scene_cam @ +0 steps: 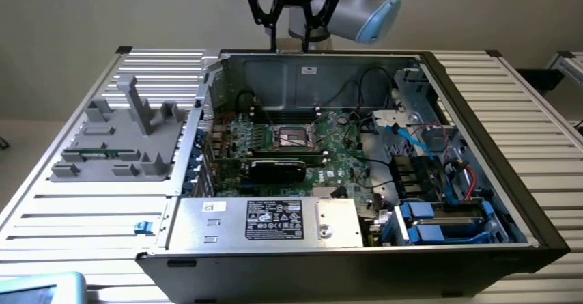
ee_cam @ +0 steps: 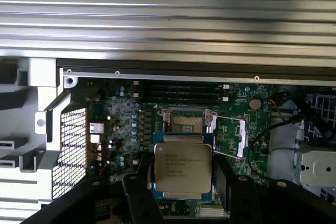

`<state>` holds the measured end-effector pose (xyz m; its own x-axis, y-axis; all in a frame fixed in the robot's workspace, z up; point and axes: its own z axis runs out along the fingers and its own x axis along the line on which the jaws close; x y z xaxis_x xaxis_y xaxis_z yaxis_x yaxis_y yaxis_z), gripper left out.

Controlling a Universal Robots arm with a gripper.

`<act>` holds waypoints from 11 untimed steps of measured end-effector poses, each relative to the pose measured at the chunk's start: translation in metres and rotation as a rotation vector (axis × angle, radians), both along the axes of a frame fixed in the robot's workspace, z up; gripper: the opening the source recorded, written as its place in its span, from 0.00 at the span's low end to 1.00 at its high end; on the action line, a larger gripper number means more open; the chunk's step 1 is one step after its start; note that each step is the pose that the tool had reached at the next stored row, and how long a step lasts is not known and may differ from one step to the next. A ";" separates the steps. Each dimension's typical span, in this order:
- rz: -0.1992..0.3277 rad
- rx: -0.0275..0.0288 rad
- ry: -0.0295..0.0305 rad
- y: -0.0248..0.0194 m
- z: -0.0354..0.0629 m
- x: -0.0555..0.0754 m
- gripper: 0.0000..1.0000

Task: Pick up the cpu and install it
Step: 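Place the cpu into insertion slot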

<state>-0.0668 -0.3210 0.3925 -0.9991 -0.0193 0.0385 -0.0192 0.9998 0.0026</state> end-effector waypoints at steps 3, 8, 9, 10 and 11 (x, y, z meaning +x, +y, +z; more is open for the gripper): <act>-0.012 0.0001 -0.0001 0.0000 0.0000 0.000 0.56; -0.084 0.0000 0.0000 0.0000 -0.0002 0.000 0.56; -0.099 0.0000 0.0000 0.0000 -0.0003 0.000 0.56; -0.113 0.0000 -0.0001 0.0000 -0.0004 0.000 0.56; -0.127 0.0000 0.0000 0.0000 -0.0004 0.000 0.56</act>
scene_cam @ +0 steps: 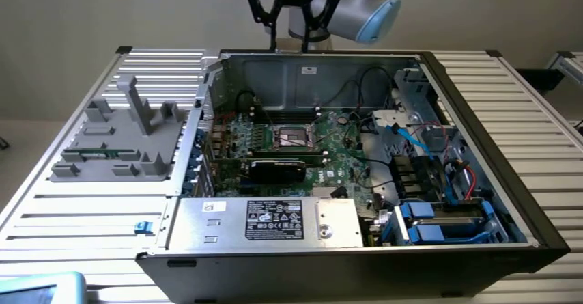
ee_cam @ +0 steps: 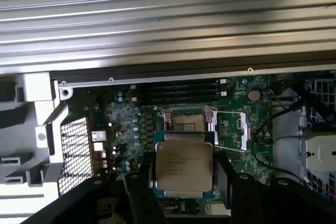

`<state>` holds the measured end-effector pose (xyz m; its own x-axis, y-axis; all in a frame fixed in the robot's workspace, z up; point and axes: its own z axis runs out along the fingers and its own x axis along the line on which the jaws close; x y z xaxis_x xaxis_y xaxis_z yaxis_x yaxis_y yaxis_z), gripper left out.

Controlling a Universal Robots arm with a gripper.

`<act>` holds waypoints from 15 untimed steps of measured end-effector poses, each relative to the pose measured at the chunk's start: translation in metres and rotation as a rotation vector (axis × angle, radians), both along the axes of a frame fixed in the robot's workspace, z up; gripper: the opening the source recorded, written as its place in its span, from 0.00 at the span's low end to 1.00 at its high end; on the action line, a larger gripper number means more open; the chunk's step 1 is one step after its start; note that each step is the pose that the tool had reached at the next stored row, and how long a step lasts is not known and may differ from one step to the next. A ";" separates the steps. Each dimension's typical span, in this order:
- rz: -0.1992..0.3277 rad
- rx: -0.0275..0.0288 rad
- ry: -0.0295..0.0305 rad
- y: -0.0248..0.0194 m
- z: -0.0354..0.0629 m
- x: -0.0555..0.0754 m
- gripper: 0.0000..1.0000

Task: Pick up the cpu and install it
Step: 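Place the cpu into insertion slot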

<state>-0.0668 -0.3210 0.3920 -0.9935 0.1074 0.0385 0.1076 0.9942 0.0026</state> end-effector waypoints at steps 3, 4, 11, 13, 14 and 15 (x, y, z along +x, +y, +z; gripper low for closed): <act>-0.045 0.0001 0.0000 0.0000 -0.0002 0.000 0.56; -0.060 0.0000 -0.0001 0.0000 -0.0003 0.000 0.56; -0.176 -0.0001 0.0000 0.0000 -0.0010 0.000 0.56; -0.209 0.0000 0.0000 0.0000 -0.0014 0.000 0.56; -0.226 0.0000 0.0000 0.0000 -0.0015 0.000 0.56; -0.243 0.0000 0.0000 0.0000 -0.0016 0.000 0.56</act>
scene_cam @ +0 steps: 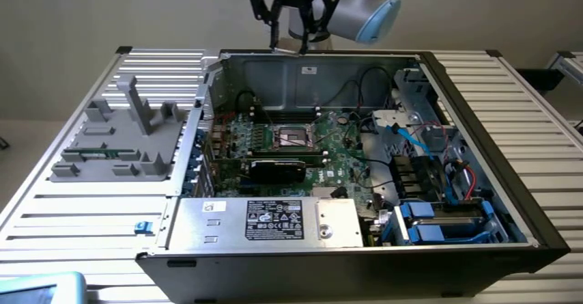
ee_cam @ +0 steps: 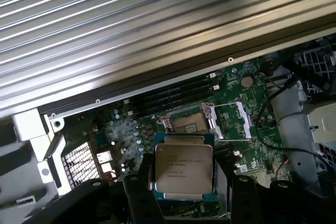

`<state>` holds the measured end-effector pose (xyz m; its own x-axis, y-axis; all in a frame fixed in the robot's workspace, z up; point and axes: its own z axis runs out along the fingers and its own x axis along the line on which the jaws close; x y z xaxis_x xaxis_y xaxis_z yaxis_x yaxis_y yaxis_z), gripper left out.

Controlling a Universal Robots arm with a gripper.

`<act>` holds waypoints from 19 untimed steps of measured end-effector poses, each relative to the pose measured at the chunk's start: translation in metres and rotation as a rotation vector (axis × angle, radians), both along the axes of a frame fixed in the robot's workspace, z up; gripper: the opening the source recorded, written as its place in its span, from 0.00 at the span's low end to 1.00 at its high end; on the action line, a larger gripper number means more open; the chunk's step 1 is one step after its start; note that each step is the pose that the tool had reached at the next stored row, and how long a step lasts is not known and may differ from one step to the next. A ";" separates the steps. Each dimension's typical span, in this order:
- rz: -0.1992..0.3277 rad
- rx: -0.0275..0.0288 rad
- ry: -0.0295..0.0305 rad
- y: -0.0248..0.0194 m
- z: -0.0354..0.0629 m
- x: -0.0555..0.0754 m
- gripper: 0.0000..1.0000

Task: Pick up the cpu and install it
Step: 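Place the cpu into insertion slot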

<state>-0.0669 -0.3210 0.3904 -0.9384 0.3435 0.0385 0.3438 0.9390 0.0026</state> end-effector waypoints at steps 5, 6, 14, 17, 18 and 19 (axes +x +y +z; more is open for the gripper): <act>-0.083 0.0000 0.0000 0.0000 -0.0006 0.000 0.56; -0.099 0.0000 0.0000 0.0000 -0.0007 0.000 0.56; -0.233 0.0000 0.0000 0.0000 -0.0018 0.000 0.56; -0.280 0.0000 0.0000 0.0000 -0.0024 0.000 0.56; -0.296 0.0000 0.0000 0.0000 -0.0025 0.000 0.56; -0.312 0.0000 0.0000 0.0000 -0.0027 0.000 0.56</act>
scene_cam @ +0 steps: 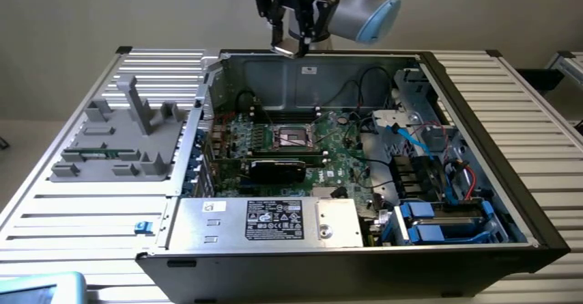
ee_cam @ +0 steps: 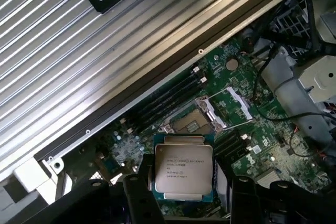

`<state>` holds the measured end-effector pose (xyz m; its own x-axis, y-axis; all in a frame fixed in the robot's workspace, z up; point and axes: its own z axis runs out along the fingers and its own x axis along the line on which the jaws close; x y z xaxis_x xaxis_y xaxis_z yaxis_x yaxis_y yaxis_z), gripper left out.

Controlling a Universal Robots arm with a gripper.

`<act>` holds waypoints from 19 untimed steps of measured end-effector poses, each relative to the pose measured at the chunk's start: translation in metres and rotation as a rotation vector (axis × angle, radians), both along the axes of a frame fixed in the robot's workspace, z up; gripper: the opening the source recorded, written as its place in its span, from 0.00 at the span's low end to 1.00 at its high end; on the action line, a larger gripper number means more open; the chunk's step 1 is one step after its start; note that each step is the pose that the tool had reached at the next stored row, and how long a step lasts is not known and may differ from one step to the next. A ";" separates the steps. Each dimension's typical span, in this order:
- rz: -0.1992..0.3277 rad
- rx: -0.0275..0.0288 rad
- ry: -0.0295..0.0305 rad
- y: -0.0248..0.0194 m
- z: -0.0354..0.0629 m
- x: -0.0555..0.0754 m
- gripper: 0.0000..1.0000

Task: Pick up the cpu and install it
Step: 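Place the cpu into insertion slot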

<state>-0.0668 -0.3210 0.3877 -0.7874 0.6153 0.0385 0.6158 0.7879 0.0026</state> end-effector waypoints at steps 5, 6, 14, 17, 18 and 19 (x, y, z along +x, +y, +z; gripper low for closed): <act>-0.082 0.0000 0.0000 0.0000 -0.0010 0.000 0.56; -0.098 0.0000 0.0000 0.0000 -0.0012 0.000 0.56; -0.230 0.0000 0.0000 0.0000 -0.0026 0.000 0.56; -0.278 0.0000 0.0000 0.0000 -0.0031 0.000 0.56; -0.310 0.0000 0.0000 0.0000 -0.0035 0.000 0.56; -0.325 0.0001 0.0000 0.0000 -0.0036 0.000 0.56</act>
<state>-0.0668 -0.3210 0.3841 -0.5496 0.8346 0.0385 0.8352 0.5499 0.0026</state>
